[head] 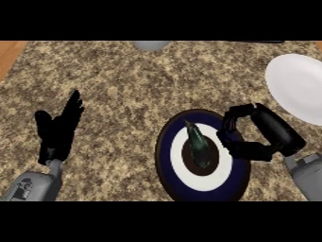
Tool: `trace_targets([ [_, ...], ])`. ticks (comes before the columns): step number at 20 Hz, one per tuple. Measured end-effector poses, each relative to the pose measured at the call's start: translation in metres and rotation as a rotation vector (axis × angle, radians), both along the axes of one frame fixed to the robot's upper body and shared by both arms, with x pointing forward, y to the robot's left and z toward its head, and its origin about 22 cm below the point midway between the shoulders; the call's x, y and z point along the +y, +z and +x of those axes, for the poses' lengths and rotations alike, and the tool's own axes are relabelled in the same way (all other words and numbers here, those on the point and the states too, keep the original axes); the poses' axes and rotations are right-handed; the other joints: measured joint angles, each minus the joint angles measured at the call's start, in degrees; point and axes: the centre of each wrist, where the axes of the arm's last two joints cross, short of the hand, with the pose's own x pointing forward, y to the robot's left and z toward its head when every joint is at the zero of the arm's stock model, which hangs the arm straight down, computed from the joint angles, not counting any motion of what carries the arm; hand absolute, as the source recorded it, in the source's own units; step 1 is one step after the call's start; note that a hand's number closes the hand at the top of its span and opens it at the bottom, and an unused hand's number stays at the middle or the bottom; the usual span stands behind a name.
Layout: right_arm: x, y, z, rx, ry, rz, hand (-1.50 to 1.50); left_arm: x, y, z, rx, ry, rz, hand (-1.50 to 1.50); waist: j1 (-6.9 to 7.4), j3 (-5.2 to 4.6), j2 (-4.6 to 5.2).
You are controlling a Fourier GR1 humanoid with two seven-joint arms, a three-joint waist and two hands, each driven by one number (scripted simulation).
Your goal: Pick the eggplant from the plate and place it in the plate
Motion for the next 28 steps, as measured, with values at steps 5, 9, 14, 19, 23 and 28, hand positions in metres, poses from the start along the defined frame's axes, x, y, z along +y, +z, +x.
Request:
trace_targets([
  [5, 0.016, -0.060, -0.007, 0.192, -0.051, 0.362, -1.50, -0.002, -0.011, -0.010, 0.026, -0.005, 0.028, 0.00, -0.81, 0.43, 0.71],
  [9, 0.010, -0.083, 0.005, 0.241, 0.102, 0.420, -1.50, -0.002, -0.012, -0.014, 0.039, -0.002, 0.040, 0.00, -1.21, 0.37, 0.43],
  [14, 0.007, -0.076, 0.032, 0.187, 0.236, 0.190, -1.50, -0.001, -0.015, -0.016, 0.054, -0.002, 0.054, 0.00, -1.66, 0.26, 0.15],
  [19, 0.008, -0.048, 0.062, 0.108, 0.289, -0.057, -1.50, 0.002, -0.016, -0.021, 0.056, 0.006, 0.052, 0.00, -2.01, 0.18, -0.06],
  [23, 0.026, -0.026, 0.078, 0.119, 0.352, -0.225, -1.50, 0.006, -0.016, -0.021, 0.061, 0.016, 0.052, 0.00, -2.50, 0.14, -0.22],
  [28, 0.048, -0.018, 0.087, 0.208, 0.444, -0.411, -1.50, 0.003, -0.022, -0.025, 0.063, 0.021, 0.058, 0.00, -2.75, 0.12, -0.24],
])
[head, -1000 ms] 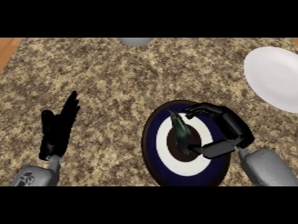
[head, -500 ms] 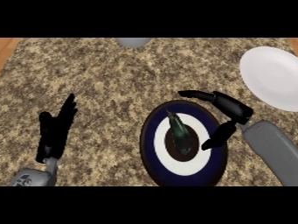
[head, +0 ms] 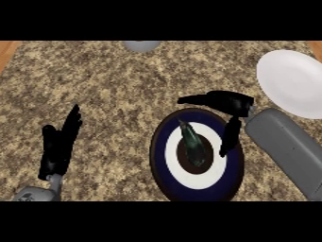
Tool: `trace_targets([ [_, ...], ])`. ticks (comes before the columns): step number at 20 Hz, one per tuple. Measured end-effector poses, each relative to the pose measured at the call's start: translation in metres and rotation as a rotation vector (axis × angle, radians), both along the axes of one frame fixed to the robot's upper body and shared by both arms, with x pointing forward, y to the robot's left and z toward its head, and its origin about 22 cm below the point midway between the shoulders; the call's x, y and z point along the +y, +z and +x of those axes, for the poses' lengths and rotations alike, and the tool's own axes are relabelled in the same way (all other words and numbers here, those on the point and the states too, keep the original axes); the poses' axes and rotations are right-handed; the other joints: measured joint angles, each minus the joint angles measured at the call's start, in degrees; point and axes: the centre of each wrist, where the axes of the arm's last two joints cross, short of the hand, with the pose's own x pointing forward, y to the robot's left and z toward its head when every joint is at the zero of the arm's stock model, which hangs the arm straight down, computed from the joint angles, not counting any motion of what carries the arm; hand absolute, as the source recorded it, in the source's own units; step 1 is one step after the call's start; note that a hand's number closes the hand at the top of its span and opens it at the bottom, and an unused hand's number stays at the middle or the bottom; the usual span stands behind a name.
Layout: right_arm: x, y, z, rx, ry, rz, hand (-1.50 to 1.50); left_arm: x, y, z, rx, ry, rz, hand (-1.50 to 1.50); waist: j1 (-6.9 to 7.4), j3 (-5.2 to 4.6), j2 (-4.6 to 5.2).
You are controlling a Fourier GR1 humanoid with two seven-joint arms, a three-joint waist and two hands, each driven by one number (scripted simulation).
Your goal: Pick the eggplant from the plate and place it in the plate
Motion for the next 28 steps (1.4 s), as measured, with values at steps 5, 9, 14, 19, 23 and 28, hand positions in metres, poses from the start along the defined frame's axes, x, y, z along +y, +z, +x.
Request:
trace_targets([
  [5, 0.016, -0.001, 0.008, 0.051, 0.052, -0.117, -1.50, -0.002, 0.003, -0.001, 0.000, 0.006, -0.002, 0.00, -0.23, 0.02, 0.00],
  [9, 0.025, -0.011, 0.007, 0.064, 0.062, -0.159, -1.50, 0.003, 0.001, 0.000, -0.002, 0.010, -0.003, 0.00, -0.48, 0.02, -0.03],
  [14, 0.038, -0.024, 0.010, 0.078, 0.075, -0.190, -1.50, 0.009, 0.000, -0.005, 0.001, 0.009, 0.000, 0.00, -0.43, 0.03, -0.01],
  [19, 0.034, -0.034, 0.008, 0.086, 0.096, -0.199, -1.50, 0.008, -0.001, -0.004, 0.003, 0.012, -0.005, 0.00, -0.57, 0.03, -0.03],
  [23, 0.035, -0.044, 0.003, 0.100, 0.104, -0.210, -1.50, 0.005, 0.002, -0.003, 0.004, 0.016, -0.007, 0.00, -0.68, 0.03, -0.07],
  [28, 0.043, -0.054, -0.001, 0.110, 0.098, -0.211, -1.50, 0.005, -0.002, -0.001, 0.004, 0.011, -0.006, 0.00, -0.69, 0.00, -0.12],
])
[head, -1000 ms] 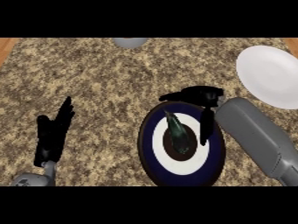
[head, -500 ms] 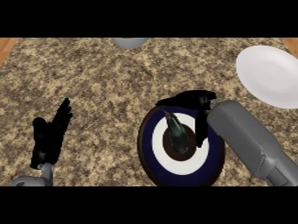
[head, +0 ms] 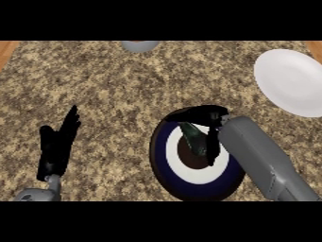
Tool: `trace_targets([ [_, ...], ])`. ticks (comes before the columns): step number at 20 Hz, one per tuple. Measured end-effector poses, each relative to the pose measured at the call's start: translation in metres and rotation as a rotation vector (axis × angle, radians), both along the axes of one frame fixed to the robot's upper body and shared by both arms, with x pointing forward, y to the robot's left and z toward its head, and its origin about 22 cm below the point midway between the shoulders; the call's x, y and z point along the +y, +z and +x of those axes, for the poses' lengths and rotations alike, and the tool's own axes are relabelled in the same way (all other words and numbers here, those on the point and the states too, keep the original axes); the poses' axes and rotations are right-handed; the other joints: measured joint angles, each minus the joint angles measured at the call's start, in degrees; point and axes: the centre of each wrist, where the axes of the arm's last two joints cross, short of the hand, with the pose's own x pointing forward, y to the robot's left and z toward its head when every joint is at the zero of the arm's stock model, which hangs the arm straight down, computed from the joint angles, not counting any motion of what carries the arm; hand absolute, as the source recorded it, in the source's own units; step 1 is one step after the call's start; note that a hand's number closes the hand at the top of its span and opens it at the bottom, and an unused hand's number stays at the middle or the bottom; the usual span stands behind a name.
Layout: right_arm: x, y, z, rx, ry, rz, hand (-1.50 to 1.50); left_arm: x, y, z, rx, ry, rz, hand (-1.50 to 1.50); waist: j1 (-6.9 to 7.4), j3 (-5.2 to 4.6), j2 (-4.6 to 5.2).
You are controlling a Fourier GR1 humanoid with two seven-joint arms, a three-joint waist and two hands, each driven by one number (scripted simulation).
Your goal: Pick the eggplant from the plate and place it in the plate
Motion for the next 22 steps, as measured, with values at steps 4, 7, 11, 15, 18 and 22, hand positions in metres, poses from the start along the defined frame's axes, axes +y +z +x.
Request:
trace_targets([
  [4, 0.005, -0.002, 0.002, -0.004, 0.006, -0.015, 1.50, -0.009, 0.003, 0.001, -0.002, 0.007, 0.004, 0.00, 0.03, -0.06, -0.10],
  [7, 0.006, -0.001, 0.004, -0.041, 0.029, -0.007, 1.50, -0.003, 0.007, 0.002, -0.007, 0.006, 0.007, 0.00, 0.09, -0.07, -0.18],
  [11, 0.007, -0.004, 0.006, -0.094, 0.047, 0.027, 1.50, 0.002, 0.008, -0.002, -0.003, 0.001, 0.004, 0.00, 0.19, -0.07, -0.17],
  [15, 0.006, -0.006, 0.006, -0.143, 0.049, 0.047, 1.50, 0.000, 0.009, 0.001, -0.011, 0.003, 0.008, 0.00, 0.15, -0.02, -0.18],
  [18, 0.000, -0.006, 0.011, -0.198, 0.002, 0.069, 1.50, 0.001, 0.009, 0.002, -0.006, -0.001, 0.010, 0.00, 0.21, 0.01, -0.04],
  [22, -0.046, -0.003, 0.016, -0.335, -0.150, 0.066, 1.50, -0.002, 0.006, 0.000, 0.000, 0.010, 0.006, 0.00, -0.26, 0.06, -0.04],
])
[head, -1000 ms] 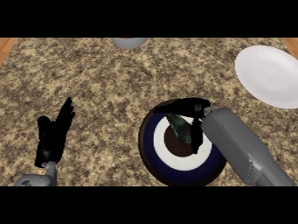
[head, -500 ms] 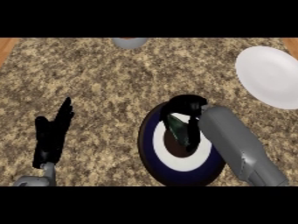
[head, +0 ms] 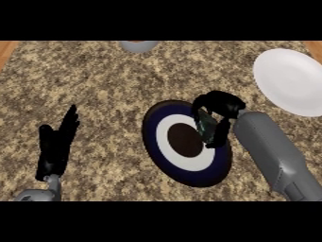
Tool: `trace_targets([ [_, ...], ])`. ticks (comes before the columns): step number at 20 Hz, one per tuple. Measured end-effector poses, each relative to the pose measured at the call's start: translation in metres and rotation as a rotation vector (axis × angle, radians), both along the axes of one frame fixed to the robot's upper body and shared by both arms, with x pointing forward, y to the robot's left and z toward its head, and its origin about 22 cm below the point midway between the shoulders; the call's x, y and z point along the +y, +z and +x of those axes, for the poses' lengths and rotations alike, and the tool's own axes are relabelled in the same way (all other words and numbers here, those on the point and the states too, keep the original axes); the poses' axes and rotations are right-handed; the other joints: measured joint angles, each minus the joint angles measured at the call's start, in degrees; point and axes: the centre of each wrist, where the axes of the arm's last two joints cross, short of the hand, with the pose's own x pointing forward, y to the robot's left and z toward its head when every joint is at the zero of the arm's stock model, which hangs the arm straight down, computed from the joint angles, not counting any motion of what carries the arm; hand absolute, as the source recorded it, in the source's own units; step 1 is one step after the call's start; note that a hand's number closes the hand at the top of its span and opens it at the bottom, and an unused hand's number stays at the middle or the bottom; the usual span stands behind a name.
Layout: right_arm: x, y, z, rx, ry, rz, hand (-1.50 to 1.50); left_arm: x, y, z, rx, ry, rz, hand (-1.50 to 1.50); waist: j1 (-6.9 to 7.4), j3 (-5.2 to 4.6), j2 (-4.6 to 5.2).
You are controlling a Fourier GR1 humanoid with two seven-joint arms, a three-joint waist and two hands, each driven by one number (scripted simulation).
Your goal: Pick the eggplant from the plate and place it in the plate
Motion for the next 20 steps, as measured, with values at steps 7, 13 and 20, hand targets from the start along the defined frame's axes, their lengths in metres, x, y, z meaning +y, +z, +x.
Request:
trace_targets([
  [7, -0.092, 0.031, 0.005, -0.305, -0.294, 0.039, 1.50, 0.007, 0.000, 0.000, -0.004, 0.013, 0.004, 0.00, -0.67, -0.01, -0.01],
  [13, -0.123, 0.063, -0.001, -0.505, -0.443, 0.184, 1.50, 0.003, -0.004, -0.003, 0.004, 0.013, -0.001, 0.00, -1.18, -0.04, -0.28],
  [20, -0.170, 0.102, -0.010, -0.642, -0.658, 0.246, 1.50, 0.005, 0.000, 0.002, 0.002, 0.004, 0.002, 0.00, -0.53, -0.04, -0.09],
])
